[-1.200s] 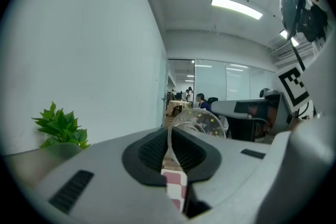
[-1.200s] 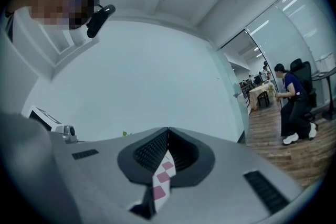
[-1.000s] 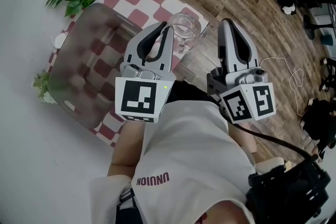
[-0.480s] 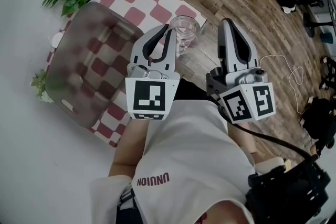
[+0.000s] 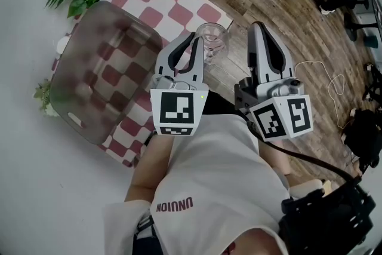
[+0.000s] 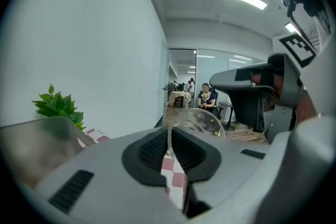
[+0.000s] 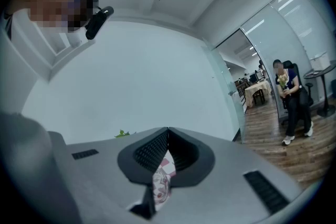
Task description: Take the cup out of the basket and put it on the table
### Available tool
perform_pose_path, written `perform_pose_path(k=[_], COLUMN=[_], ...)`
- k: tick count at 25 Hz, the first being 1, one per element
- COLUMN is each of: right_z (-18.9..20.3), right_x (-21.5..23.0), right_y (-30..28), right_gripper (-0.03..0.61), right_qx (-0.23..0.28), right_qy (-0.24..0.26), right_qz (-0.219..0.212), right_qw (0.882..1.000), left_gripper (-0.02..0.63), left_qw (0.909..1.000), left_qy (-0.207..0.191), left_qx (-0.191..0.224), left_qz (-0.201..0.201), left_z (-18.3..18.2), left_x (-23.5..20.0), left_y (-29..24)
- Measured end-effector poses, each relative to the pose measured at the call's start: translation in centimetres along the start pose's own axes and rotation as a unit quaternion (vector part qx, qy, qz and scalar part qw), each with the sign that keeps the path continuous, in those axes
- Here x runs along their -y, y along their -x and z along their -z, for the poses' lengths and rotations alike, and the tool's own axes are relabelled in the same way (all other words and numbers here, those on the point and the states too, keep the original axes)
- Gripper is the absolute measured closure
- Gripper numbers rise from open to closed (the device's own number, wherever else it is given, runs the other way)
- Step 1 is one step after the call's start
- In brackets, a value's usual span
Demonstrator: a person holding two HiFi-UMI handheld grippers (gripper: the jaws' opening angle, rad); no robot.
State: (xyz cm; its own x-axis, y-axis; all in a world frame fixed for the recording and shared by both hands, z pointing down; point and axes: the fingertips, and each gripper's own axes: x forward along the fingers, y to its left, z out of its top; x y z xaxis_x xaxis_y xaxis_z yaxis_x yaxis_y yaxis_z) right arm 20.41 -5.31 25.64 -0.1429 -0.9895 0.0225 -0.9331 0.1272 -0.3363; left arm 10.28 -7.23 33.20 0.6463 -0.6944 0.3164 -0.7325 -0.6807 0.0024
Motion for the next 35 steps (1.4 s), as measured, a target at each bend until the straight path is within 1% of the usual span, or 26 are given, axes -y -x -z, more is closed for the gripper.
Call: perform_pose_path(k=[3,7,13,22,29,35], right_z=[0.2,0.7,1.2,1.8,1.8,2.1], right_x=[0.1,0.3,0.4,0.0,0.4,0.6], right_y=[0.3,0.5,0.8,1.2,1.4,1.3], right_gripper=[0.561,0.561,0.561,0.561,0.561,0.561], right_qx=[-0.002,-0.008,-0.015,-0.026,-0.029,-0.032], right_qy=[0.001,0.0,-0.001,0.004,0.007,0.009], right_qz=[0.001,0.0,-0.004,-0.011,-0.012,-0.012], right_qw=[1.0,1.0,1.0,1.0,0.999,0.999], left_gripper=[0.58,0.58,0.58,0.58,0.58,0.58], left_qw=[0.9999,0.9995,0.9982,0.9953,0.991,0.9858], left_qy=[0.005,0.019,0.035,0.042,0.043,0.066], left_qx=[-0.009,-0.026,-0.048,-0.083,-0.122,-0.147], left_qz=[-0.008,-0.005,-0.012,-0.026,-0.034,-0.048], left_z=[1.2,3.1,5.4,8.8,12.0,14.7], left_x=[0.1,0.4,0.7,0.3,0.0,-1.1], left_y=[-0.1,-0.5,-0.8,-1.8,-2.9,-3.5])
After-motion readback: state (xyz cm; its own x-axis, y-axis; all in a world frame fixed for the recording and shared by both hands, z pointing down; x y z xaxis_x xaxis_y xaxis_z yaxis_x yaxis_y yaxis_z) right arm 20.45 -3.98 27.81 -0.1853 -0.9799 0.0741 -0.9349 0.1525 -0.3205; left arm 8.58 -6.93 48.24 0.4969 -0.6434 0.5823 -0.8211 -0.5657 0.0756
